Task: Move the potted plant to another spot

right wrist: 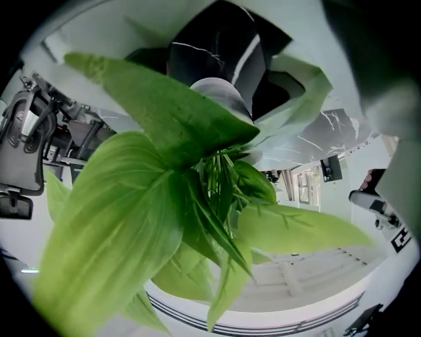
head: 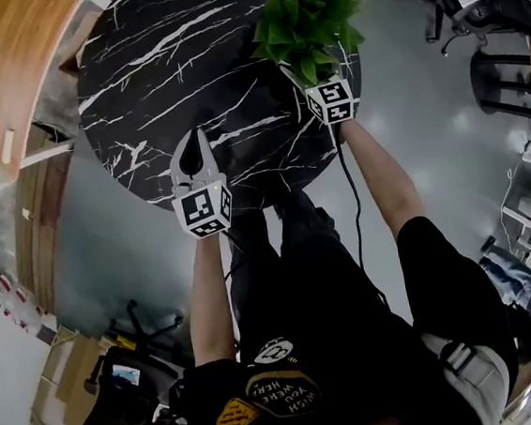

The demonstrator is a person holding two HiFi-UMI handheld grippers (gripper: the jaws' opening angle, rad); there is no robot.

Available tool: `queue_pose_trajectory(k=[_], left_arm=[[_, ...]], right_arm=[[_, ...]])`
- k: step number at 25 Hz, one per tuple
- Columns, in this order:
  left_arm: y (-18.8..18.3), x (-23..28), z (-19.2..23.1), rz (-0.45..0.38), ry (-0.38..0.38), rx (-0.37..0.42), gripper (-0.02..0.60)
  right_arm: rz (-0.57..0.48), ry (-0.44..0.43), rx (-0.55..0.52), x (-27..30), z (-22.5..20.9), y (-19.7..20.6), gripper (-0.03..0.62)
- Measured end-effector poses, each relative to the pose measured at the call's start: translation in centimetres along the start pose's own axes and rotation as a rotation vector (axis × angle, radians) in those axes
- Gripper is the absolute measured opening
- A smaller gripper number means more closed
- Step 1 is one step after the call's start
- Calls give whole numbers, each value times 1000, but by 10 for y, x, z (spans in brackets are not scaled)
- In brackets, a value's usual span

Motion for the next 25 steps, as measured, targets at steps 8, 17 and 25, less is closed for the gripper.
queue_pose_trajectory(k=[8, 17, 25], left_arm=[[7, -33, 36, -14, -117, -45, 5], [27, -79, 79, -16, -287, -113, 5], [40, -120, 112, -19, -420, -164, 4]], right_arm=[[36, -201, -94, 45, 94, -7, 387], [42, -406, -191, 96, 210, -4, 387], [42, -539, -253, 131, 296, -3, 387]])
Point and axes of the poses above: the fingertips, and each gripper's own axes: x forward along the fingers, z to its left, y out of its underside, the point moved 9 cm from there along -x, backward along the fingers, and after that the axes turned 11 degrees about x, right-handed, at the moved point
